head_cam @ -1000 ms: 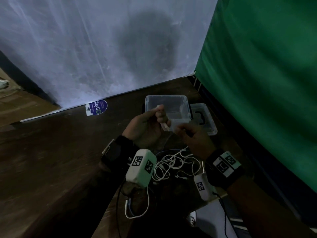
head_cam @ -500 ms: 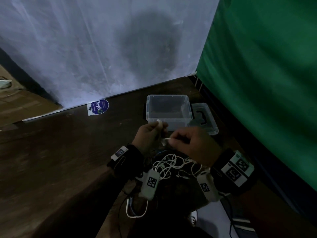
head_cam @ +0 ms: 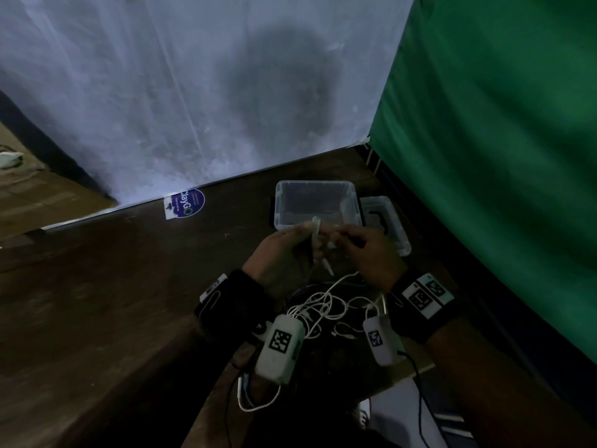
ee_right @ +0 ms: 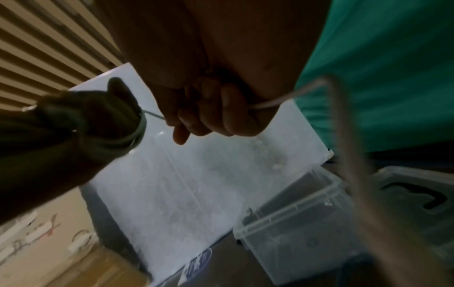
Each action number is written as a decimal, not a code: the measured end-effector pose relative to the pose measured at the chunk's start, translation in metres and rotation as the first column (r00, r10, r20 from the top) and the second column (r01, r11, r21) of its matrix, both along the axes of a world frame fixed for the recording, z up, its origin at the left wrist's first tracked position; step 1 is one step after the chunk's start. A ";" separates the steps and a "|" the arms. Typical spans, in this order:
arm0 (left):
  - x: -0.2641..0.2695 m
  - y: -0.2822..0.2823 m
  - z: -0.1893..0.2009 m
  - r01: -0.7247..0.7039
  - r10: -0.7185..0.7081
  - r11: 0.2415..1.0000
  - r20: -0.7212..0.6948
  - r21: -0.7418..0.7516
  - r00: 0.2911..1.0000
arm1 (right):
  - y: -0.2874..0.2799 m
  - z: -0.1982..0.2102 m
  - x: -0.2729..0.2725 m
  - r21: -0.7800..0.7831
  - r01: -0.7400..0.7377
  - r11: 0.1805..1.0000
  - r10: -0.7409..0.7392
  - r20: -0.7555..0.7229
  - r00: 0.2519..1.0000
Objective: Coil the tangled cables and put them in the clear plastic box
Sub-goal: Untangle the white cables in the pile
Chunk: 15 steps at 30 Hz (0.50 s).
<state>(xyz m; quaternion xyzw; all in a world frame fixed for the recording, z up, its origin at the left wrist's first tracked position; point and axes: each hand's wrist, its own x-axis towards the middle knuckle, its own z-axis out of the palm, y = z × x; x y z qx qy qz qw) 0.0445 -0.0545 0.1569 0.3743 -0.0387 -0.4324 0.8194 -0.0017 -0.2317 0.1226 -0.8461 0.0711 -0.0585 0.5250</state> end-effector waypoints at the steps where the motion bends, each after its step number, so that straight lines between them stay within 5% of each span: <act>1: 0.004 0.001 0.000 -0.020 0.015 0.997 -0.057 -0.078 0.998 | 0.005 -0.004 -0.003 0.018 -0.014 1.000 0.014 -0.014 1.000; 4: 0.017 0.002 -0.009 -0.137 0.111 0.977 -0.157 -0.164 0.981 | 0.025 -0.014 -0.013 0.014 -0.114 0.993 0.114 0.007 0.994; 8: 0.021 -0.001 -0.025 -0.296 0.288 0.954 -0.130 -0.049 0.949 | 0.035 -0.016 -0.024 -0.165 -0.245 0.955 0.234 -0.081 0.969; 12: 0.025 0.001 -0.048 -0.385 0.373 0.911 0.101 0.145 0.922 | 0.032 -0.005 -0.032 -0.272 -0.333 0.903 0.306 -0.139 0.942; 15: 0.016 -0.001 -0.050 -0.402 0.230 0.841 0.432 0.362 0.872 | 0.031 0.009 -0.030 -0.295 -0.370 0.881 0.331 -0.175 0.927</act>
